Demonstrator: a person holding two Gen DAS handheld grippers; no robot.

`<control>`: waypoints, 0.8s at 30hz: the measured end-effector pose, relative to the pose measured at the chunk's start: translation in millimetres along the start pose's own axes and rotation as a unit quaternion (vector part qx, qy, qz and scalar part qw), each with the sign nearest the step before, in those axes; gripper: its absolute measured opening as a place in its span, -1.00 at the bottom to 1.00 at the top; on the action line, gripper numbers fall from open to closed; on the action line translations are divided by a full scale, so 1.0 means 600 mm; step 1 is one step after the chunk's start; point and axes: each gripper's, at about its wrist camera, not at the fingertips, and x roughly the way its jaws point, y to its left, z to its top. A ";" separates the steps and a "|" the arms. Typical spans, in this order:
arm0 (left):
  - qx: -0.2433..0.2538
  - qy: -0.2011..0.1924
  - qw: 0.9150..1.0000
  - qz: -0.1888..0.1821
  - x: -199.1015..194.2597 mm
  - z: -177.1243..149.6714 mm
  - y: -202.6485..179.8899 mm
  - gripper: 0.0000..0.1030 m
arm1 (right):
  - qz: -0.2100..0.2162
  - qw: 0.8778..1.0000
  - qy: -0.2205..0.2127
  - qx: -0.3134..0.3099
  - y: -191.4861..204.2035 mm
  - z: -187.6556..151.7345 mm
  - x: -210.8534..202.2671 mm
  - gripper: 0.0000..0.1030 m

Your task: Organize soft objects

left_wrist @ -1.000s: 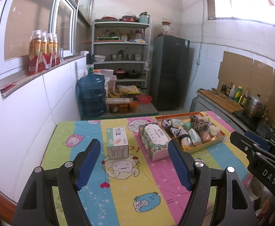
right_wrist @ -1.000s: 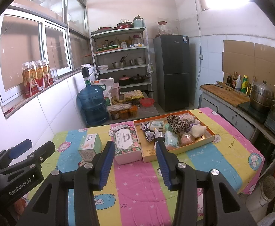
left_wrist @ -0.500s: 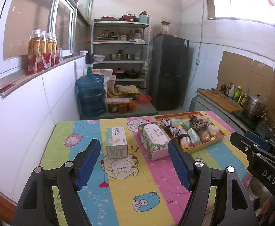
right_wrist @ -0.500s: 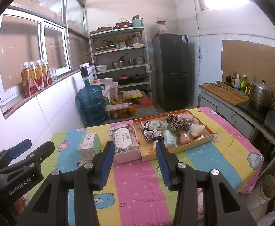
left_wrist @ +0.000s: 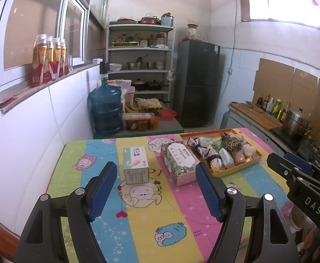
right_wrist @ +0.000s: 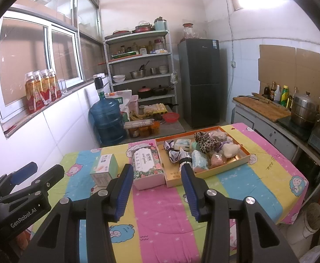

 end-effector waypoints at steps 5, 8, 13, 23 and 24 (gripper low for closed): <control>-0.001 0.000 1.000 0.000 0.000 -0.001 0.000 0.47 | 0.000 1.000 0.001 0.000 0.002 -0.002 0.001 -0.12; -0.001 0.002 1.000 0.000 0.002 0.000 0.000 0.47 | 0.000 1.000 0.001 0.000 0.001 -0.001 0.001 -0.12; 0.000 0.002 1.000 -0.003 0.002 -0.002 0.001 0.47 | -0.002 1.000 0.000 0.000 0.003 -0.003 0.001 -0.12; 0.003 0.003 1.000 -0.004 0.003 -0.005 0.002 0.47 | -0.002 1.000 0.000 -0.001 0.006 -0.007 0.001 -0.12; 0.003 0.003 1.000 -0.004 0.003 -0.004 0.002 0.47 | -0.001 1.000 0.000 -0.001 0.005 -0.007 0.001 -0.12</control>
